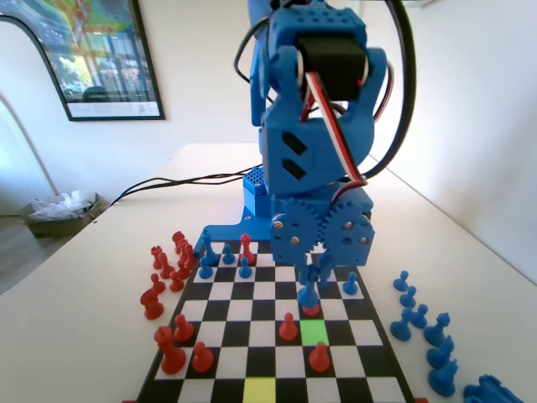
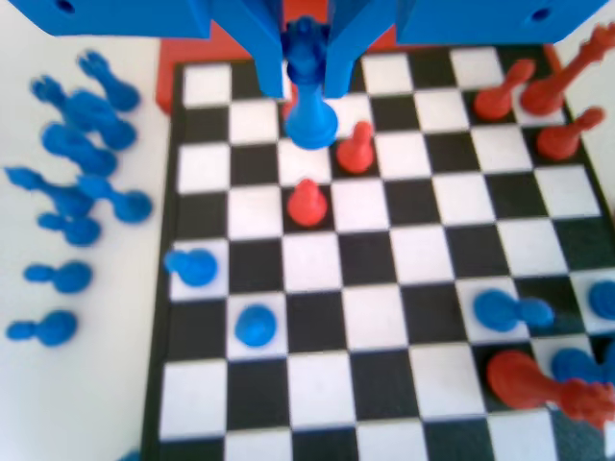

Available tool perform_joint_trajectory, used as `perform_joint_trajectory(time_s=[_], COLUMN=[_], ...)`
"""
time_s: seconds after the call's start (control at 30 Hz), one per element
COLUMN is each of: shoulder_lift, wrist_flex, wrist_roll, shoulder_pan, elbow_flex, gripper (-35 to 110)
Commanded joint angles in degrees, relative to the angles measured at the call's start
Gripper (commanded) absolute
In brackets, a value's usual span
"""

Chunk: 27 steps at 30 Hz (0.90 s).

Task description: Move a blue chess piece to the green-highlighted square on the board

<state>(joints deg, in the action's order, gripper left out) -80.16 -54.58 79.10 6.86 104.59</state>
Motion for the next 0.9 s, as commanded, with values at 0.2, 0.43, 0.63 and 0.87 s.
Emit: perform_joint_trajectory(time_s=[0.2,0.43,0.63,0.87], shoulder_lift=[2.0,6.2,7.3,7.3], wrist_flex=[2.6,5.2,6.1,5.4], wrist_roll=[0.0,0.4,-0.3,-1.1], shoulder_pan=[1.1,0.9,1.5,2.4], elbow_flex=[-2.0,-3.0,-4.3,-5.8], gripper=[1,1,1,1])
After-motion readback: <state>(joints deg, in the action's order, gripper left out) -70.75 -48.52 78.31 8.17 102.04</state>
